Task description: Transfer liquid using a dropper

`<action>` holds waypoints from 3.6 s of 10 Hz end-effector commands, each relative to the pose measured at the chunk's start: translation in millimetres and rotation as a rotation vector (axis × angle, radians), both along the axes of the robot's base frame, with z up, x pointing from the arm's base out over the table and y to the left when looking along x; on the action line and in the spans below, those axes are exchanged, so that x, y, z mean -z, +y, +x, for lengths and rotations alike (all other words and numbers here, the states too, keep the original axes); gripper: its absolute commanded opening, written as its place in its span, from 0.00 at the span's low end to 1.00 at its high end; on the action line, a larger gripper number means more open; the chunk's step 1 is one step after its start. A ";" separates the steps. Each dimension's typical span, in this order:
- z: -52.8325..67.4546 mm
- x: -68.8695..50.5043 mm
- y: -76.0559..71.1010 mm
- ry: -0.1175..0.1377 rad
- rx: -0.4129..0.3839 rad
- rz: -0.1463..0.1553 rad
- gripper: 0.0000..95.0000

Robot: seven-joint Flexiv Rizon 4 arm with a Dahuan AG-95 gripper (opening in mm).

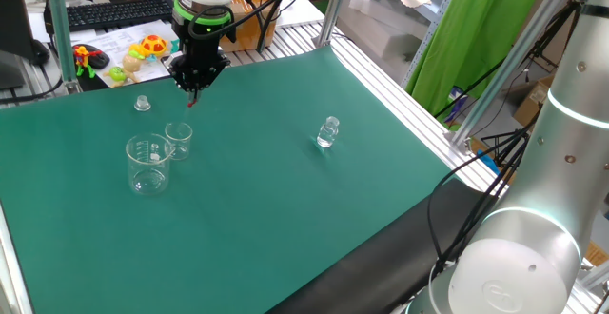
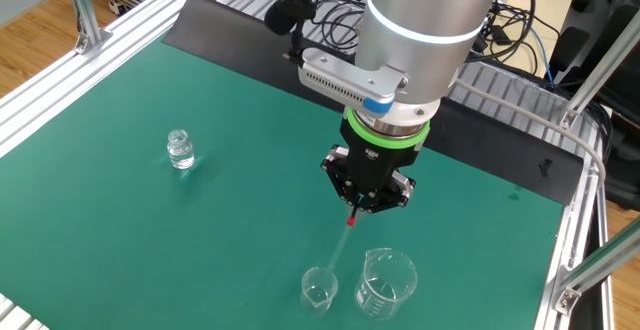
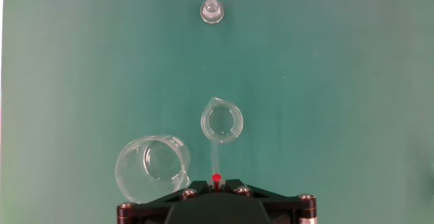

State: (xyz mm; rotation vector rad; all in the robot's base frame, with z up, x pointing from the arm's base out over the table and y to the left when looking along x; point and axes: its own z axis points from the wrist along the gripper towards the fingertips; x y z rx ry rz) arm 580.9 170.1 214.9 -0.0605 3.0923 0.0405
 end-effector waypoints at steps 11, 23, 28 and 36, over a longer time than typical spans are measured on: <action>16.3 32.0 -1.8 -0.014 0.009 0.010 0.00; 17.3 41.2 -1.6 -0.028 0.036 0.013 0.60; 29.5 -17.5 -8.7 -0.025 0.030 -0.021 0.00; 39.7 -28.2 -37.9 -0.029 0.042 -0.097 0.00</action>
